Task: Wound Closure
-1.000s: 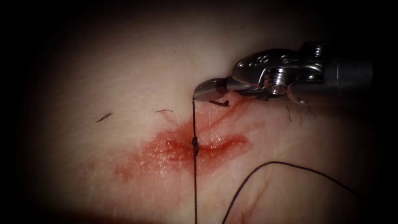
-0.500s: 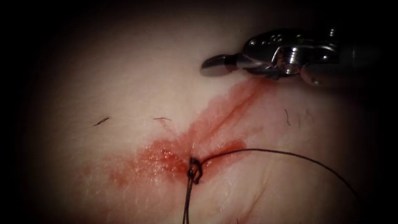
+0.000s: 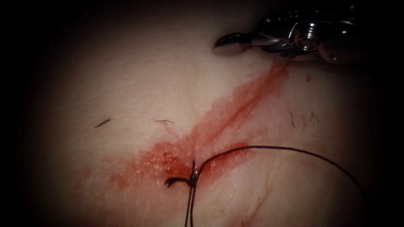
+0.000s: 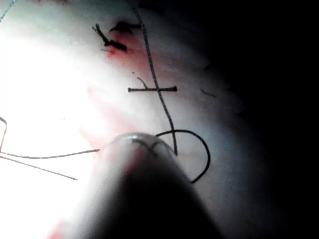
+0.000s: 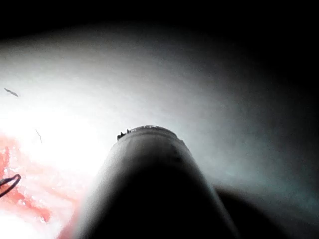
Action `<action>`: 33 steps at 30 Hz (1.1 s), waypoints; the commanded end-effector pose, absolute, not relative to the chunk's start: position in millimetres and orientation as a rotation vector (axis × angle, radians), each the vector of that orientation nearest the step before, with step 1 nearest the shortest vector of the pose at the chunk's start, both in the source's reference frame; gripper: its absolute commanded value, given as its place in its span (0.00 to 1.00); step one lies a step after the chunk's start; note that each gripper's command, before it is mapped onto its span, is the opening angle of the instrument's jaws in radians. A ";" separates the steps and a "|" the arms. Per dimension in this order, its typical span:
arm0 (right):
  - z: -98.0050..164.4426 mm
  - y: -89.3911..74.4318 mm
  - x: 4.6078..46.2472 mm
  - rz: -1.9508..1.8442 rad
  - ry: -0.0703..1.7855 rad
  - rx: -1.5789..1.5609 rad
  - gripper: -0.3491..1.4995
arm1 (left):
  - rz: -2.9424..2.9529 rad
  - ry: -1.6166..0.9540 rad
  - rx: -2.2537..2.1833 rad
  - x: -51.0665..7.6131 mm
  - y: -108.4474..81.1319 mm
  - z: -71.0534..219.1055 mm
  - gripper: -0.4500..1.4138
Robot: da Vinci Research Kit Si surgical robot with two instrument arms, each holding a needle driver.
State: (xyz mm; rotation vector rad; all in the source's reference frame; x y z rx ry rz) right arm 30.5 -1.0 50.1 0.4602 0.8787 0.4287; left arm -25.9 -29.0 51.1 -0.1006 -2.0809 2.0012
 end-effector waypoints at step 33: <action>43.7 -11.5 30.9 0.169 1.143 0.633 0.62 | 2.042 -1.849 -0.222 -23.8 -23.0 51.5 0.00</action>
